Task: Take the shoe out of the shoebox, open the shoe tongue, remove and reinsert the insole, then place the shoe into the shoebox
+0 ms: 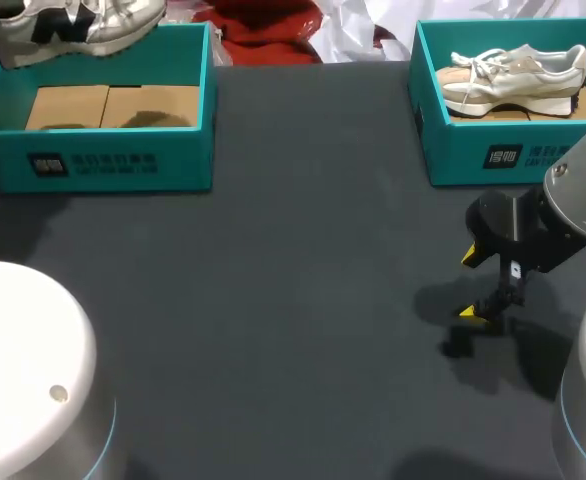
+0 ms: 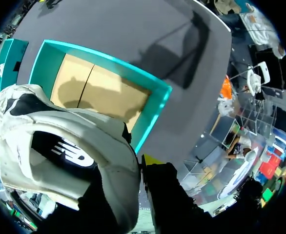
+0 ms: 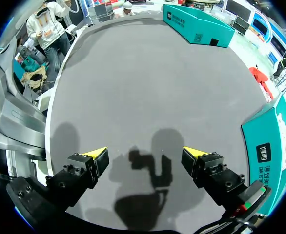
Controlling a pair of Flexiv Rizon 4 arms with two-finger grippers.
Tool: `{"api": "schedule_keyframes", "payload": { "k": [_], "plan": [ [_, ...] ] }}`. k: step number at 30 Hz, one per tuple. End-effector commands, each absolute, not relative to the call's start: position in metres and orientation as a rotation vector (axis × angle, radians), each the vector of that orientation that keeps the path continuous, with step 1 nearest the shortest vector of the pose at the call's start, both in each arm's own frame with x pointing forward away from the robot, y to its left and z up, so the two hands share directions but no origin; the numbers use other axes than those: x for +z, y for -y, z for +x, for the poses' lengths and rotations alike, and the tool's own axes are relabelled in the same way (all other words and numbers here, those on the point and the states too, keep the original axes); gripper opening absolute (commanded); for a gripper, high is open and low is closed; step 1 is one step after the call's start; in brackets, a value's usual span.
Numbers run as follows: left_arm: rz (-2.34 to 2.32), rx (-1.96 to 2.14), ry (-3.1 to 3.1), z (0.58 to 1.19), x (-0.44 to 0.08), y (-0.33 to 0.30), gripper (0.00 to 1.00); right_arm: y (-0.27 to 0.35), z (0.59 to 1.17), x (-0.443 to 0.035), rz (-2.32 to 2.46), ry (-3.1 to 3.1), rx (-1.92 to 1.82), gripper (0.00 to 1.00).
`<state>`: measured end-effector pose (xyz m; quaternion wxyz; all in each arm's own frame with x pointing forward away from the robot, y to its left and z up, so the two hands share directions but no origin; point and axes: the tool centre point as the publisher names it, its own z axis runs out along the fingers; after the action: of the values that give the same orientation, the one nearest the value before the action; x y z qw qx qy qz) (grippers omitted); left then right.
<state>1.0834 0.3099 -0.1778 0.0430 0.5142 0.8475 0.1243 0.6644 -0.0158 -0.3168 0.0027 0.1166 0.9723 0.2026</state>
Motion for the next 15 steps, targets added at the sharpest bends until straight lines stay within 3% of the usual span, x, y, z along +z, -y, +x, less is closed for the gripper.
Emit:
{"api": "schedule_keyframes", "payload": {
  "k": [1,15],
  "plan": [
    [1.571,0.391,-2.593,1.083,-0.179,-0.307,0.00,0.016,0.663,-0.317,0.368,-3.047,0.631,1.00],
    [1.708,0.282,-2.602,1.095,-0.193,-0.306,0.00,0.016,0.663,-0.317,0.368,-3.047,0.631,1.00]
  ]
}}
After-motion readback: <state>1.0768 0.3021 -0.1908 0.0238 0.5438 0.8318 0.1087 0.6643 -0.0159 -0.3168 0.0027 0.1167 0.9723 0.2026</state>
